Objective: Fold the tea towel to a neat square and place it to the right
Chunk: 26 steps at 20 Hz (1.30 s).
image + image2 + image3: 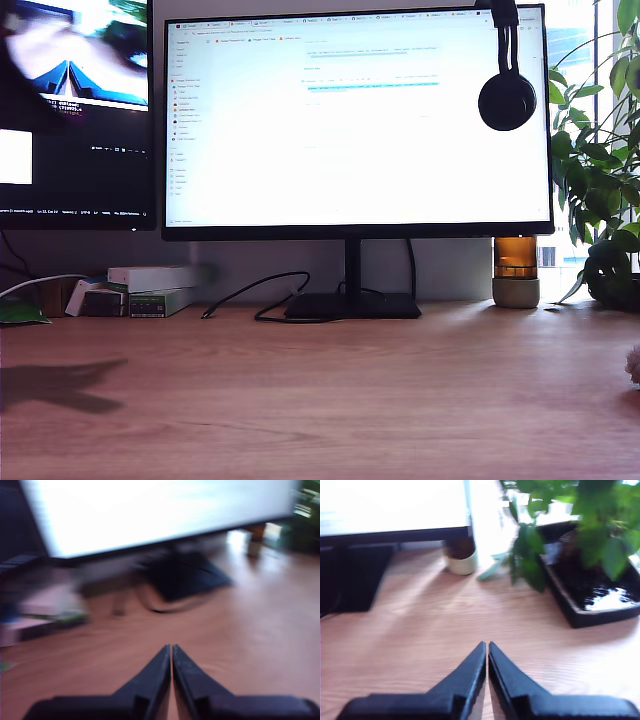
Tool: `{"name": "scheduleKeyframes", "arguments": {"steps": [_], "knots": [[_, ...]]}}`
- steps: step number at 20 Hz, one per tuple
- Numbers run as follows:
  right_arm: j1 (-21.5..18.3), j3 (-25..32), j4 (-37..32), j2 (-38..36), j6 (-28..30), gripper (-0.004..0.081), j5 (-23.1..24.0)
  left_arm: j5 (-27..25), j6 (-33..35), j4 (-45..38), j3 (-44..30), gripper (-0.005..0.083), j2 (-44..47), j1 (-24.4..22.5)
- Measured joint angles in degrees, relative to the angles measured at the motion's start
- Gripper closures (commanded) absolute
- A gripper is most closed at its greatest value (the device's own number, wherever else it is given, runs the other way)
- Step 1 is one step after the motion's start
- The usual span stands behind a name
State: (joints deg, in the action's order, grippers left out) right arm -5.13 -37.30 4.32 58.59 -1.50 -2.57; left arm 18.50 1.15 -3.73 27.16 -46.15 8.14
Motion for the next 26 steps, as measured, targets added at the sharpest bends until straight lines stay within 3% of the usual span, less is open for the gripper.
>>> {"name": "scheduleKeyframes", "arguments": {"steps": [4,6,7,11,13,16,22,26], "knots": [[-0.02,3.93,-4.28,-6.78,1.60,0.0770,-1.38,0.28,-2.12,0.90,-0.22,0.0795,2.29,-9.22],[-0.02,6.82,-9.77,-10.40,1.33,0.0770,-1.38,0.33,-2.86,0.94,-2.10,0.0795,4.37,-11.30],[0.11,8.31,-12.87,-11.80,1.33,0.0770,-1.38,0.48,-3.74,1.25,-3.13,0.0795,5.57,-11.58],[2.23,9.79,-14.19,-13.20,3.15,0.0770,-1.38,0.17,-4.02,1.99,-3.65,0.0795,7.61,-11.26],[2.32,11.21,-15.06,-13.00,5.77,0.0770,-1.44,-0.90,-4.02,2.62,-3.65,0.0795,7.85,-11.26],[1.40,14.84,-18.78,-12.98,4.72,0.0770,-1.99,-1.90,-4.02,1.29,-3.91,0.0795,7.96,-11.26],[-1.70,27.04,-23.45,-12.94,4.57,0.0770,-10.60,-2.36,-4.02,-0.20,-10.58,0.0795,13.07,-11.26],[-2.78,29.22,-23.39,-13.03,4.57,0.0770,-14.03,-2.51,-4.02,1.20,-16.55,0.0795,19.41,-11.26]]}}
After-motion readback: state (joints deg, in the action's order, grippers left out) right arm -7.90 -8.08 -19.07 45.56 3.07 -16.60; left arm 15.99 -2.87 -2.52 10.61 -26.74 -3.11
